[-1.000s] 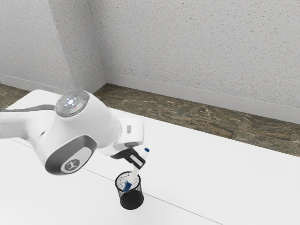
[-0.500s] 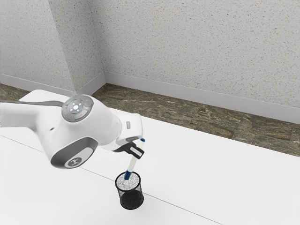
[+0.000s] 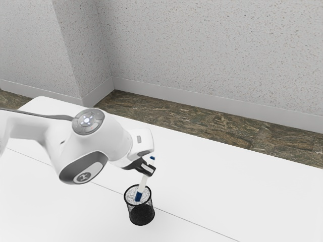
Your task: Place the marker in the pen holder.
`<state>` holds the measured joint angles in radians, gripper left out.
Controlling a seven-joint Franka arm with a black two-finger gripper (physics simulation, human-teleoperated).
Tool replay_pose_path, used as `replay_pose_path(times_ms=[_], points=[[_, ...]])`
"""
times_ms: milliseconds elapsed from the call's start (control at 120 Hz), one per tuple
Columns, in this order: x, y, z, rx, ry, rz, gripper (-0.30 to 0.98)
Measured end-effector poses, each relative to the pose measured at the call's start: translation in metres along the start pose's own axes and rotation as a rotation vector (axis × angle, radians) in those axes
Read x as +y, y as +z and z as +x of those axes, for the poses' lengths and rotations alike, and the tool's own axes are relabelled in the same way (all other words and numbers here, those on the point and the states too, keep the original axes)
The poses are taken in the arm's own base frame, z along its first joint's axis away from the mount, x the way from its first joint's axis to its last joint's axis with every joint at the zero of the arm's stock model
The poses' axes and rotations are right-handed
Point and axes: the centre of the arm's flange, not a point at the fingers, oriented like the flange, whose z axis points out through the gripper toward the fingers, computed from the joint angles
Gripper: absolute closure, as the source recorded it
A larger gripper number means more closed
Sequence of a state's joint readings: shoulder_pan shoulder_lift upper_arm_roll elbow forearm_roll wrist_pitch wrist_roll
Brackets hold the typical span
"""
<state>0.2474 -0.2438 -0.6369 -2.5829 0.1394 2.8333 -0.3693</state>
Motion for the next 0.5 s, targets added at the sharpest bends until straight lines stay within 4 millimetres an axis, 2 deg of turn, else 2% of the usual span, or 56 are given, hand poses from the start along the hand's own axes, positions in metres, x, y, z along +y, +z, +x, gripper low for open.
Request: replay_pose_path(times_ms=[175,217,275,308,383,425,467,500], points=[[0.001,-0.003,0.0,-0.009,-0.007,0.011,0.33],[-0.001,-0.014,0.007,0.01,-0.011,0.025,0.28],[-0.025,-0.045,0.048,0.076,-0.079,0.04,0.21],[-0.039,-0.069,0.078,0.107,-0.127,0.044,0.18],[-0.066,-0.143,0.171,0.151,-0.223,0.024,0.13],[-0.086,-0.191,0.213,0.167,-0.252,0.031,0.1],[-0.118,-0.233,0.241,0.161,-0.293,0.053,0.09],[-0.142,-0.251,0.248,0.13,-0.325,0.074,0.07]])
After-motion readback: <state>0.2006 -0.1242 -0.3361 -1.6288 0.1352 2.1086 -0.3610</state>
